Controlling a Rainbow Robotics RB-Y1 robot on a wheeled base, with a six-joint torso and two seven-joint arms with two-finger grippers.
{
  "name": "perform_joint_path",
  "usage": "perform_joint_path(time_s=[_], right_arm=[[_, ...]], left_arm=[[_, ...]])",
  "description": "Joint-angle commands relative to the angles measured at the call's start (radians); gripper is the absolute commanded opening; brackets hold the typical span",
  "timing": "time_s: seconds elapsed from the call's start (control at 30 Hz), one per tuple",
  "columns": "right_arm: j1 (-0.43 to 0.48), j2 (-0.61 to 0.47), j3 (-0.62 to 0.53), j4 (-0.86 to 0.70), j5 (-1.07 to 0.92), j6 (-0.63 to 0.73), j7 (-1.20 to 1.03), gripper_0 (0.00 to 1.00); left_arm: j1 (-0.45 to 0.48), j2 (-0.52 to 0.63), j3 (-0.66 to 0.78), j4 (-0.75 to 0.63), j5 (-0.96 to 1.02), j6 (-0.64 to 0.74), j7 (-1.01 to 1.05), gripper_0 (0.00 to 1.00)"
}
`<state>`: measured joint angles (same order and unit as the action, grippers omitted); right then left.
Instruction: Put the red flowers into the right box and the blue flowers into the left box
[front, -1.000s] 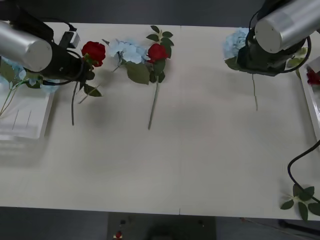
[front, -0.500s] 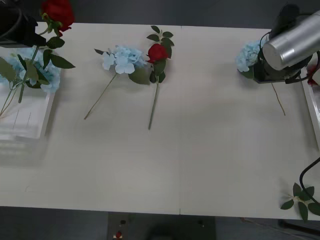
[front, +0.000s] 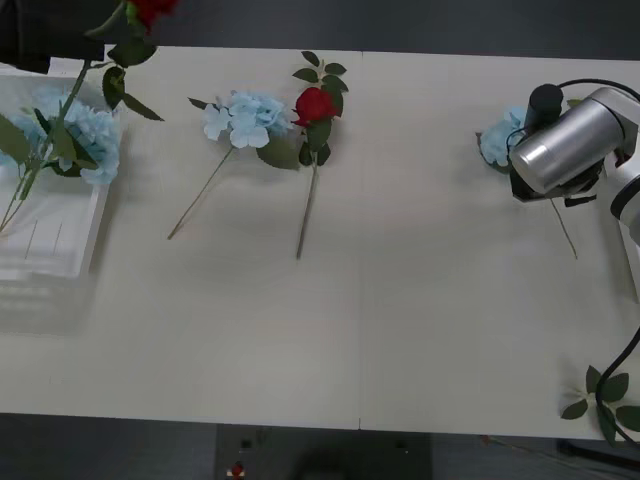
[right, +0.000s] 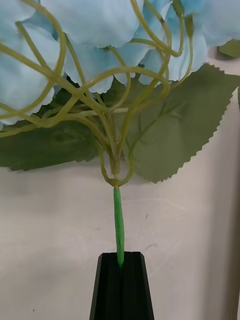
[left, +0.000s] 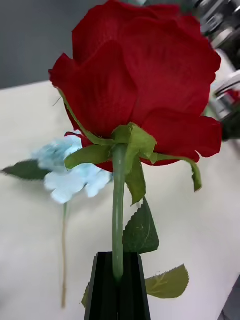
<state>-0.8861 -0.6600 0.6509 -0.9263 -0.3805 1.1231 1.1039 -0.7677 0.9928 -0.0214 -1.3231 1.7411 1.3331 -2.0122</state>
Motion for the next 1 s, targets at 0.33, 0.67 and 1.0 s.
perform_joint_path(time_s=[0.33,0.67,1.0], right_arm=[[-0.002,-0.006,0.072,-0.011,0.063,-0.026,0.047,0.95],[-0.024,-0.043,-0.195,-0.249,-0.164,0.205,0.067,0.95],[-0.028,-0.159,-0.485,-0.628,-0.515,0.607,0.099,0.95]], left_arm=[[0.133,-0.071,0.003,-0.018,0.403,-0.109,-0.419,0.0],[0.173,-0.181,-0.015,-0.021,0.468,-0.11,-0.629,0.0],[0.182,-0.2,-0.146,-0.134,0.523,-0.281,-0.652,0.0]])
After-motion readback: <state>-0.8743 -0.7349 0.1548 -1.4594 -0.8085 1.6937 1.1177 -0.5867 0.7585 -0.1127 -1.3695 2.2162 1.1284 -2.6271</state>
